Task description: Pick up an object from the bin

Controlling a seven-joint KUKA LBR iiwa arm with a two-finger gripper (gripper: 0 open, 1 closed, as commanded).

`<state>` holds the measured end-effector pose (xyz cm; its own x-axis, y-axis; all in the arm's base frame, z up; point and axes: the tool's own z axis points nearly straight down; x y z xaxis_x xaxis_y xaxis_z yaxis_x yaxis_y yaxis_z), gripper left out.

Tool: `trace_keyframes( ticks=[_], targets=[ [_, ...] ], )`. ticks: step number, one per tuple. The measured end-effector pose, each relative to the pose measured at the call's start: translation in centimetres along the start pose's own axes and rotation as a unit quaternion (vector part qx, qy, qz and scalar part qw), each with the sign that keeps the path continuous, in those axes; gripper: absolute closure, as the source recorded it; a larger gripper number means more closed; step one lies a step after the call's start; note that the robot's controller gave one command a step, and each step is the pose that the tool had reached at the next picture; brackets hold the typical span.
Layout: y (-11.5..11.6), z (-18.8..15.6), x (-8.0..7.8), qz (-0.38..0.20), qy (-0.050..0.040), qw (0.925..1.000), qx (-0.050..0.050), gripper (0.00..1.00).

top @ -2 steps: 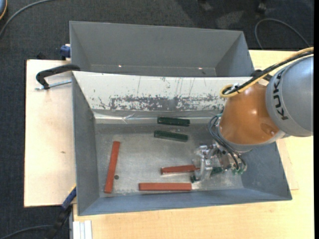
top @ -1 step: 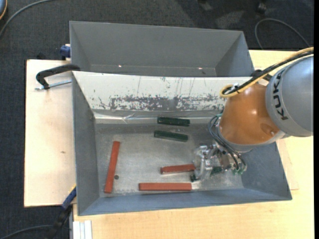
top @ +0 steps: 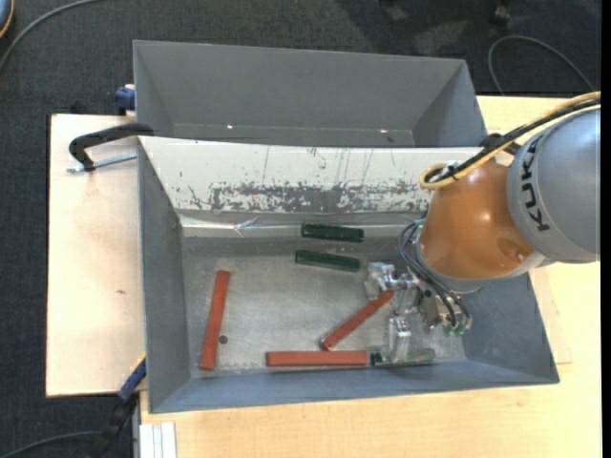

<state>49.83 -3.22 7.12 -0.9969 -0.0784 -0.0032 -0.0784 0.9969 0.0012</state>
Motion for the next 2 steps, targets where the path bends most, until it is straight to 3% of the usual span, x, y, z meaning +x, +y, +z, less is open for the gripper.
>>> trace_keyframes(
  ticks=[1, 2],
  targets=[
    [0.0, 0.1, 0.0, 0.000, 0.0005, 1.0000, 0.000, 1.00],
    [3.2, -12.2, -6.5, -0.059, -0.0067, 0.9982, 0.001, 1.00]
  ],
)
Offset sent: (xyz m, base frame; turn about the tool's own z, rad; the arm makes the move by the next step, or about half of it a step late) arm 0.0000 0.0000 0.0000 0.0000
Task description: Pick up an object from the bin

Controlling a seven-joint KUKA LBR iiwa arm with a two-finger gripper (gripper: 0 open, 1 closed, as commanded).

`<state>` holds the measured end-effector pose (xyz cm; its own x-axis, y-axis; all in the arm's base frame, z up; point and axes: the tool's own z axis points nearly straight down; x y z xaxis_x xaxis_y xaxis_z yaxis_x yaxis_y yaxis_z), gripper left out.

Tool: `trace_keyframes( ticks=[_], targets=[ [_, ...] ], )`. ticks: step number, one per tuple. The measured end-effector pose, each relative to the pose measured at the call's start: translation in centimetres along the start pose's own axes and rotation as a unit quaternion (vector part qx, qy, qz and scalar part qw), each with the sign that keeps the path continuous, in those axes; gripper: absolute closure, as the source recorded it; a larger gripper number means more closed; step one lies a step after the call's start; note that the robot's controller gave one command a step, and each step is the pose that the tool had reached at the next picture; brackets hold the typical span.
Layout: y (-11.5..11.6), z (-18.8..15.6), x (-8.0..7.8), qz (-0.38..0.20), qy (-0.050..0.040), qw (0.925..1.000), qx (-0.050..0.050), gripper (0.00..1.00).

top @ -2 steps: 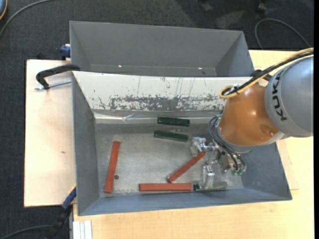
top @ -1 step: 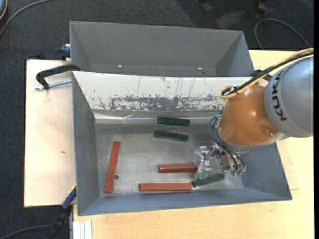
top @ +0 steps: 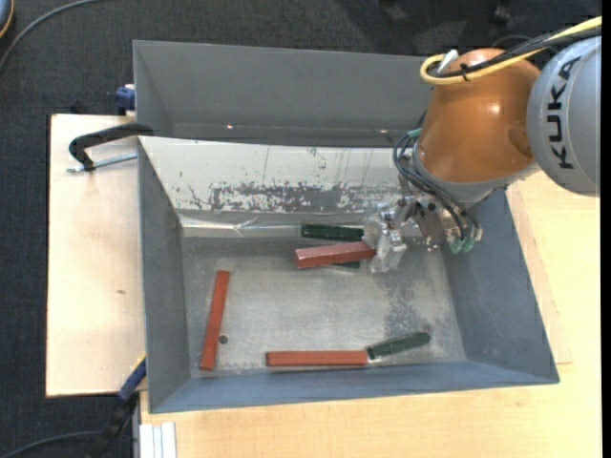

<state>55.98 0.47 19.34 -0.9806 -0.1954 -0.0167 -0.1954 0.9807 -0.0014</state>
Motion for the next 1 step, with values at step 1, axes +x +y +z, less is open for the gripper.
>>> trace_keyframes(
  ticks=[1],
  targets=[
    [-1.64, -13.27, 2.96, 0.010, 0.0007, 0.9999, 0.001, 1.00]
  ],
)
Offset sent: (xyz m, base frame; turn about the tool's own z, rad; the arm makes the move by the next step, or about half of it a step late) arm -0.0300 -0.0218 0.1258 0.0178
